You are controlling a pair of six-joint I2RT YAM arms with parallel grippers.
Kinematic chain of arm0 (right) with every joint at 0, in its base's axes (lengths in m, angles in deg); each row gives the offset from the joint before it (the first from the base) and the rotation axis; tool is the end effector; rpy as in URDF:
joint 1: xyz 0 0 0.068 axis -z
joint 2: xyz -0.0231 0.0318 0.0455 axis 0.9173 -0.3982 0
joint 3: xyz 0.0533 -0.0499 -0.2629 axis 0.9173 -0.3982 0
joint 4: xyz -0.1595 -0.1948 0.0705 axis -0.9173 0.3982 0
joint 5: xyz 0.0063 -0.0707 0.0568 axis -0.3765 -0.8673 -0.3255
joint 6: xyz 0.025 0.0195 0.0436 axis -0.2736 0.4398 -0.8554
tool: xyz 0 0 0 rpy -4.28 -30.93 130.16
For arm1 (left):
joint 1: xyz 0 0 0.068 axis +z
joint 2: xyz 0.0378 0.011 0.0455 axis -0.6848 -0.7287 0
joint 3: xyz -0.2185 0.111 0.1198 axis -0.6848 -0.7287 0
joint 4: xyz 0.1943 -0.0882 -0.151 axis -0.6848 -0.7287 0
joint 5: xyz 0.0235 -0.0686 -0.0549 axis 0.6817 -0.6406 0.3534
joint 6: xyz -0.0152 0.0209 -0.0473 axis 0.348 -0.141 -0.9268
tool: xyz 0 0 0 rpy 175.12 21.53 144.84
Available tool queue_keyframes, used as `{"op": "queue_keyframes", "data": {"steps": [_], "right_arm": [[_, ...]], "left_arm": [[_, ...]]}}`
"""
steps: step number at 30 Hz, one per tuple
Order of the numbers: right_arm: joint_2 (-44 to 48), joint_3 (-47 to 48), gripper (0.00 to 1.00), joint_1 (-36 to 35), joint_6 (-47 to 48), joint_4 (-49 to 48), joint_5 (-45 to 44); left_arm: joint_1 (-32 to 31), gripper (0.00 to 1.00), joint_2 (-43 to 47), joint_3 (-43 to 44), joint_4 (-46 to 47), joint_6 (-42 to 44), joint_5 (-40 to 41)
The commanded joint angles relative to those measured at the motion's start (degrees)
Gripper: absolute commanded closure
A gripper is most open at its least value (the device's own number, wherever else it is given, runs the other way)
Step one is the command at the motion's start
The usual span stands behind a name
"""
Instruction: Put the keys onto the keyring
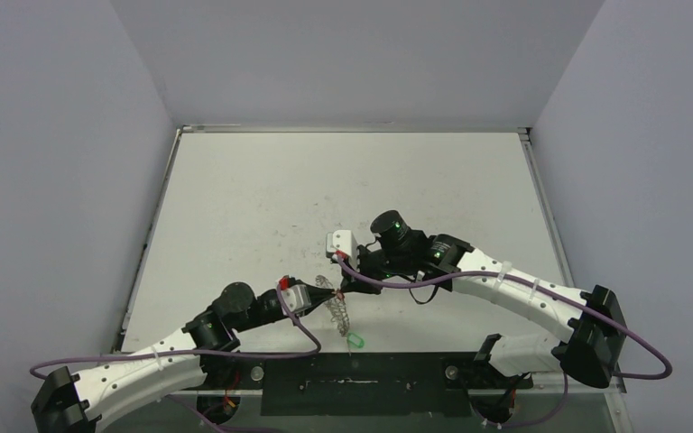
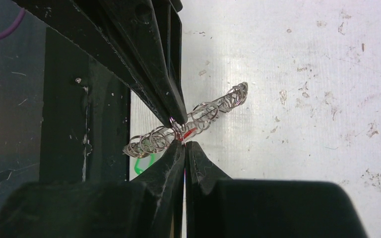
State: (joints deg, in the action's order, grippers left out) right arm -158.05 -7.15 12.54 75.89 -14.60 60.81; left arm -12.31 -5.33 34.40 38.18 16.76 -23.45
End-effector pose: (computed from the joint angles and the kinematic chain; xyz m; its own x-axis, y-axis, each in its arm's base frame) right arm 0.1442 0.2334 0.2918 -0.0935 -0.5500 -0.8299 -0.9891 -0.0437 0.1403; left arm 0.0799 -0.1332 0.2170 0.1312 0.0807 -0.9881 0.9376 0.3137 0.1501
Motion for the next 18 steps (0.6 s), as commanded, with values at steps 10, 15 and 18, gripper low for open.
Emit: {"op": "queue_keyframes", "data": {"steps": [10,15,18], "right_arm": [[-1.1,-3.0,1.00,1.0,-2.3,-7.4,1.4],[-2.3,-4.5,1.00,1.0,-3.1,-11.3,3.3],[-2.7,-5.5,1.00,1.0,-3.0,-12.9,4.6]], "left_arm": [[-0.2,1.00,3.2,-2.3,8.4,-1.9,-0.2],[-0.2,1.00,4.1,-2.8,9.2,-2.3,-0.1],[-0.2,1.00,4.6,-3.0,9.5,-2.5,0.1]]}}
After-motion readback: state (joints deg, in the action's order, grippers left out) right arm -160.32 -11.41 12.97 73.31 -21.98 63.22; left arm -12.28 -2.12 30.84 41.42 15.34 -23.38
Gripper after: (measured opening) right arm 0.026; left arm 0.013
